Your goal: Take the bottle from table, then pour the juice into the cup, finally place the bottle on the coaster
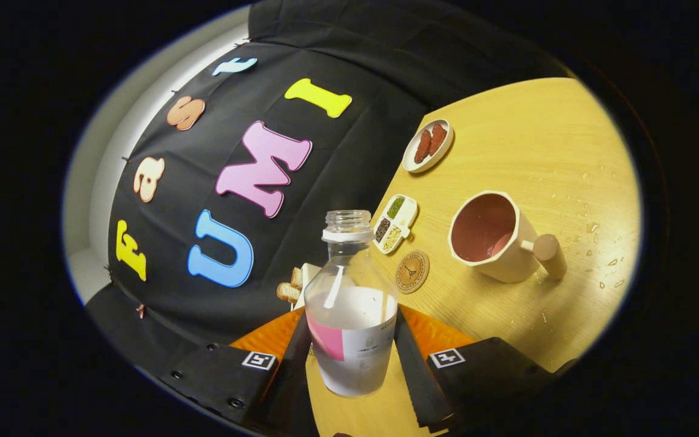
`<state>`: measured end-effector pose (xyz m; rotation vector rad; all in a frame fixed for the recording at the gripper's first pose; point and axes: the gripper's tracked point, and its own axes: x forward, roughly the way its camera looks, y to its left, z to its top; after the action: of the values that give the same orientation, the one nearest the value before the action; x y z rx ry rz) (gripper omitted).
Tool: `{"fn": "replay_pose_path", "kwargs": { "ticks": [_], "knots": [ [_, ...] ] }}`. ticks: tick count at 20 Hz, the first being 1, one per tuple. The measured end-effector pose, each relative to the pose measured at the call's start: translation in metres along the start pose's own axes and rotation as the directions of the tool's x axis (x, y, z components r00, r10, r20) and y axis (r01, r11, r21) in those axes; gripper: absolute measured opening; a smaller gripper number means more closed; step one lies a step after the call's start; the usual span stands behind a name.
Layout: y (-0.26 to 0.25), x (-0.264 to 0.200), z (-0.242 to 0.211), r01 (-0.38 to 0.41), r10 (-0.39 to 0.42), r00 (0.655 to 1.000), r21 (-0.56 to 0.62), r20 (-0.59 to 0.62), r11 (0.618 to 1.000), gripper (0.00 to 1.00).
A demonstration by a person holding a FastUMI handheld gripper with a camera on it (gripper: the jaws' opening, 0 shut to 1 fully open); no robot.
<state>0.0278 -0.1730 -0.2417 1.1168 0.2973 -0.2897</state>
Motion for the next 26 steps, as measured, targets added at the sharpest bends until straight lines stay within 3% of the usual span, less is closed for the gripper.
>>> {"fn": "replay_pose_path", "kwargs": {
  "ticks": [7,14,26],
  "knots": [
    [-0.015,0.004,0.007,0.008,-0.004,1.000,0.144,-0.030,0.990,0.76],
    [-0.025,0.009,0.019,0.019,-0.011,1.000,0.302,-0.028,0.953,0.76],
    [-0.031,0.020,0.010,0.046,-0.014,0.997,0.436,-0.076,0.899,0.76]
  ]
}}
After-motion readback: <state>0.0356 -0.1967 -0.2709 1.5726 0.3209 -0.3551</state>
